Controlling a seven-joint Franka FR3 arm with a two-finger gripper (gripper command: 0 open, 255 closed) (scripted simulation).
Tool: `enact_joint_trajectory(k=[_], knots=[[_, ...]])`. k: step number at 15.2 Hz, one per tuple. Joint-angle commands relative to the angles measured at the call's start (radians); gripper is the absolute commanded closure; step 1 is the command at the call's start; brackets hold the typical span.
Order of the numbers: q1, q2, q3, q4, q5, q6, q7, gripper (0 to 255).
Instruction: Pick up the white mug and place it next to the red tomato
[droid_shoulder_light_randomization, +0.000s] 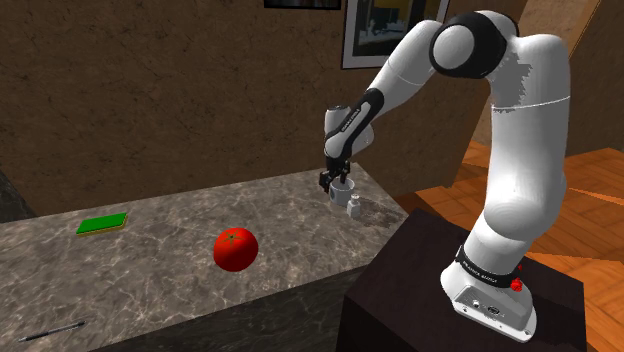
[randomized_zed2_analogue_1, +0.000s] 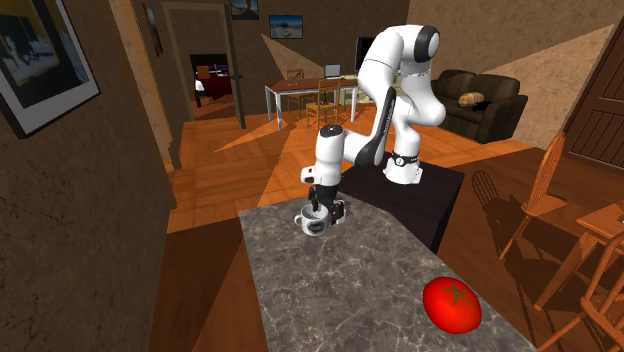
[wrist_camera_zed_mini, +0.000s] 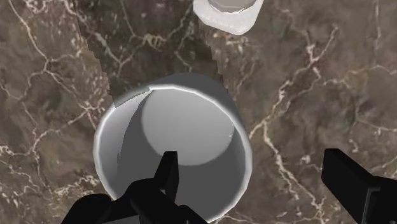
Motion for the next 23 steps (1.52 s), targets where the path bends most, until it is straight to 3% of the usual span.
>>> enact_joint_trajectory(k=[1, 13, 14, 23], knots=[[-0.002, 0.03, 0.0, 0.006, 0.001, 0.024, -0.002, 0], [-0.004, 0.075, 0.0, 0.013, 0.0, 0.062, -0.001, 0], [-0.004, 0.075, 0.0, 0.013, 0.0, 0.062, -0.001, 255], [-0.004, 0.075, 0.0, 0.013, 0.0, 0.062, -0.001, 255]])
